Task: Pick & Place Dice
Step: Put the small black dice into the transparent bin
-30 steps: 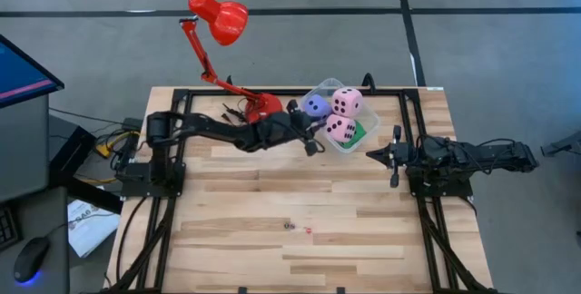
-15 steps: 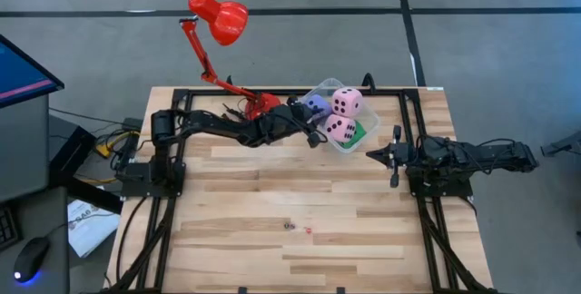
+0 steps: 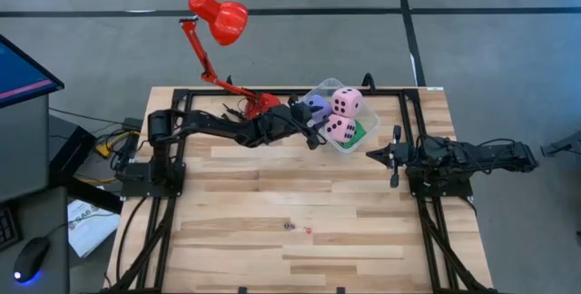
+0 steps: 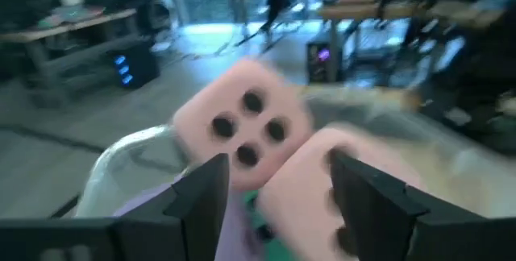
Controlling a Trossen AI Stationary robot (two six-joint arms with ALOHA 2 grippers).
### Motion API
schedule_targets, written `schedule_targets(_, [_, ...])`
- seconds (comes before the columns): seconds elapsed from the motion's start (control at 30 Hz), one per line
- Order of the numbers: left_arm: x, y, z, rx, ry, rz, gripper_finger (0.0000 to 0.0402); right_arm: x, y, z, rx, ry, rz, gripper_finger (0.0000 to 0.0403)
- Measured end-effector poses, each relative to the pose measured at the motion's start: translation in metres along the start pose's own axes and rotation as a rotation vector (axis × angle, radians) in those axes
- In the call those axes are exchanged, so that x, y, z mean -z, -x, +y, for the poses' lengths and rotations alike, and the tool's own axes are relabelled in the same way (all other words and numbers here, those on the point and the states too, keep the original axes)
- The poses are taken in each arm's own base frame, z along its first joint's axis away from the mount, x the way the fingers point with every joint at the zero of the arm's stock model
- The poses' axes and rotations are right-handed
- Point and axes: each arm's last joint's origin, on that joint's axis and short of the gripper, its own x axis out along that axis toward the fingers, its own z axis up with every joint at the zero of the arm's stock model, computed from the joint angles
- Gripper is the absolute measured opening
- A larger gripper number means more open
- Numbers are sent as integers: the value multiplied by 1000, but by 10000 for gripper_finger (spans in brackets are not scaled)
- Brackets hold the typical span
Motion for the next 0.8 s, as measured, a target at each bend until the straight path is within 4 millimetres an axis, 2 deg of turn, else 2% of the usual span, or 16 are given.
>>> schedule_targets(0.2, [-21,15,-11,155,-8,1,182,0,0,0,0,1,4,0])
schedule_targets(0.37, [-41,40,-21,305,-28,80,146,1,0,0,-1,1,6,0])
schedule_targets(0.53, [-54,65,-37,380,-54,146,114,1,0,0,0,2,8,0])
schedule_targets(0.8, [-49,90,-73,518,-106,252,83,1,0,0,-1,2,8,0])
